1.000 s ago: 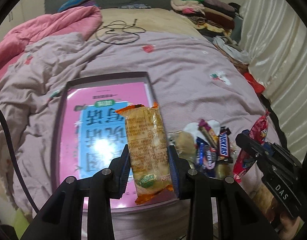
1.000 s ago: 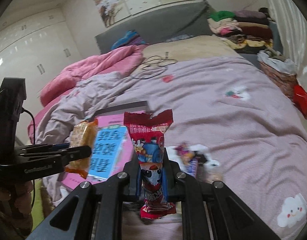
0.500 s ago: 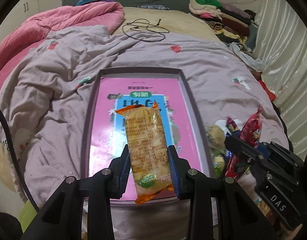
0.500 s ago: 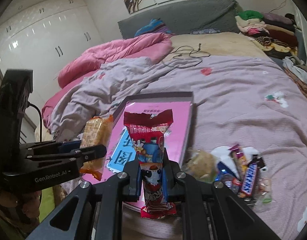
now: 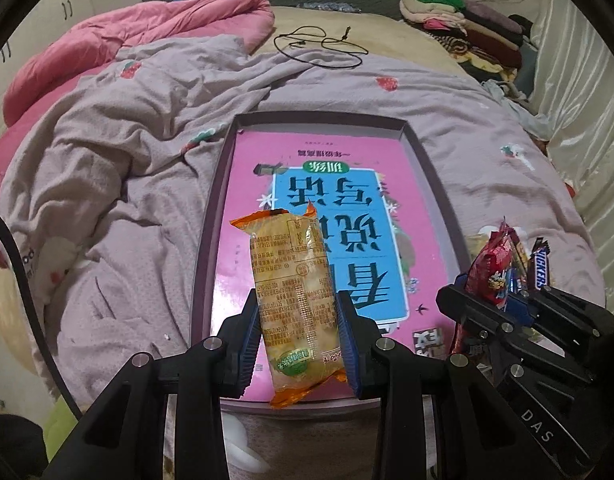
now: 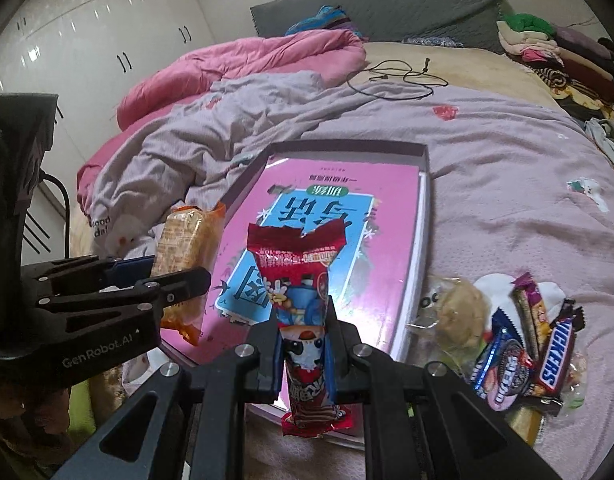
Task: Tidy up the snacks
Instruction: 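Carry the cracker packet and red candy stick over the pink tray with both tools, then lower both snacks onto the workbook in the tray and open both tools, then move both tools back toward the snack pile, then grasp the black snack bag with the left tool while the right tool grasps the Snickers bar, then lift the black bag and Snickers bar and carry them over the tray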
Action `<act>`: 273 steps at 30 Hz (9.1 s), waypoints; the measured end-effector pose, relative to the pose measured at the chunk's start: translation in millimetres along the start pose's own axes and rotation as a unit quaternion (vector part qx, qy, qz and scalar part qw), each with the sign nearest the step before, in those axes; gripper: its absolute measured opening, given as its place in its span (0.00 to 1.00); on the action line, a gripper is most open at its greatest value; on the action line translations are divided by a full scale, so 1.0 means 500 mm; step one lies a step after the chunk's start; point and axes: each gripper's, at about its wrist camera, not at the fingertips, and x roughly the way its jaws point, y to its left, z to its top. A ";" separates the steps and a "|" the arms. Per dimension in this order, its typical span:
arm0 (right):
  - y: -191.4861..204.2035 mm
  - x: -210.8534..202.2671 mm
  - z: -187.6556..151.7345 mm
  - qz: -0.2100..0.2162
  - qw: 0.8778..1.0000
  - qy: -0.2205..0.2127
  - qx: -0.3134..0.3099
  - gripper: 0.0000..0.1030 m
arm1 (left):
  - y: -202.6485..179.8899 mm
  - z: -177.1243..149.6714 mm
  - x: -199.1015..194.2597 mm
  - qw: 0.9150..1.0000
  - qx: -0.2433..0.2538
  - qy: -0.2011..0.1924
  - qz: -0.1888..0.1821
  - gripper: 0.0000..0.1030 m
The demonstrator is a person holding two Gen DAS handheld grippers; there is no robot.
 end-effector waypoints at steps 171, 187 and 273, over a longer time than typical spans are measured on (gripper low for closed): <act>-0.311 -0.233 -0.129 -0.134 0.974 -0.100 0.150 0.63 | -0.304 -0.055 -0.067 0.977 0.196 -0.006 -0.086 0.77; -0.331 -0.195 -0.140 -0.122 0.978 -0.074 0.152 0.63 | -0.379 -0.076 0.019 0.950 0.285 0.060 -0.114 0.62; -0.379 -0.164 -0.144 -0.041 0.980 -0.124 0.150 0.28 | -0.315 -0.032 0.023 0.958 0.186 0.086 -0.203 0.21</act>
